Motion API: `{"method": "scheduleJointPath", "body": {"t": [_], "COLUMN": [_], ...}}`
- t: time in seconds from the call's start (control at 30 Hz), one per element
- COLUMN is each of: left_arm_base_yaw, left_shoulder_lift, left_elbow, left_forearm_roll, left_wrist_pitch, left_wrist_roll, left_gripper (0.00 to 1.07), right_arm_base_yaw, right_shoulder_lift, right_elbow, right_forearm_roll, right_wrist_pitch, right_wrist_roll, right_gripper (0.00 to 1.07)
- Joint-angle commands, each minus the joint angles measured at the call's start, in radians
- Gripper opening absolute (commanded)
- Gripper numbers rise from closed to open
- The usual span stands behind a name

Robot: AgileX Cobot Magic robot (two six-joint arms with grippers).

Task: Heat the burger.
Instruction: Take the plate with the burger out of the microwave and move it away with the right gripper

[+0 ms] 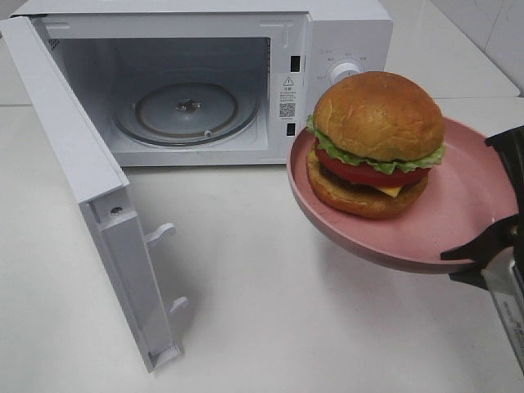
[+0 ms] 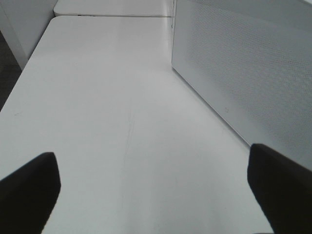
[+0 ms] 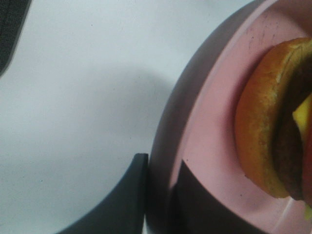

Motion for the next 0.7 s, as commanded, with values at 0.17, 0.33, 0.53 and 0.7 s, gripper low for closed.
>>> {"method": "scheduleJointPath", "body": {"t": [0.17, 0.33, 0.53, 0.7], "left_arm_base_yaw": [0.0, 0.0, 0.0, 0.0], "left_shoulder_lift": [-0.019, -0.019, -0.019, -0.019], "left_elbow": [0.004, 0.004, 0.004, 0.004], "left_forearm_roll": [-0.007, -0.007, -0.007, -0.007], "left_wrist_pitch": [-0.014, -0.014, -0.014, -0.014], "left_wrist_roll": [0.0, 0.0, 0.0, 0.0], "left_gripper": [0.98, 0.98, 0.98, 0.98], "right_arm_base_yaw": [-0.003, -0.003, -0.003, -0.003], "right_shoulder_lift": [-0.042, -0.042, -0.042, -0.042], "right_elbow": [-0.003, -0.003, -0.003, -0.003], "right_forearm_roll": [-0.164, -0.319, -0.392, -0.438], "right_wrist_pitch": [0.042, 0.094, 0.151, 0.199], "right_wrist_roll": [0.226, 0.44, 0.664, 0.808], "right_gripper": [0.0, 0.0, 0.0, 0.0]}}
